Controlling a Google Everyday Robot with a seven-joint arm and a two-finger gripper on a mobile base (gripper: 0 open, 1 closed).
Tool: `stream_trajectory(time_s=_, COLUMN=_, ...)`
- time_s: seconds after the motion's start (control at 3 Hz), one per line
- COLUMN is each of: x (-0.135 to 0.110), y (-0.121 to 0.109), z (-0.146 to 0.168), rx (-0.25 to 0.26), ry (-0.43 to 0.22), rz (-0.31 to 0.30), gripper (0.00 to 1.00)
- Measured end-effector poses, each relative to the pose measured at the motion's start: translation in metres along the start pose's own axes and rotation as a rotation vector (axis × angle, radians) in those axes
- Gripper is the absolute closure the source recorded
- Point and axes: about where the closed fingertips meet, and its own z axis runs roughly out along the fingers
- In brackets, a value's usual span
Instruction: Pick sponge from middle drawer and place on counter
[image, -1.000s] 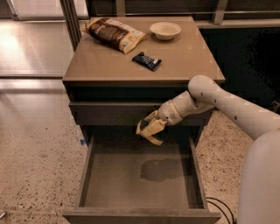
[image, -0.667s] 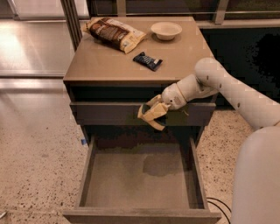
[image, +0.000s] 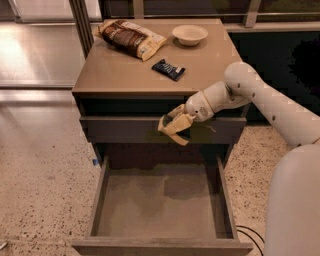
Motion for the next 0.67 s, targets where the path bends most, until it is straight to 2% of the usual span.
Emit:
stream_trajectory(time_s=0.33, x=-0.005, y=0.008, z=-0.01, rx=-0.015, ry=0.012, rz=-0.02, gripper=1.0)
stream_trajectory(time_s=0.67, x=-0.025, y=0.031, z=-0.049, rx=-0.012, ry=0.008, rz=-0.058, gripper=1.0)
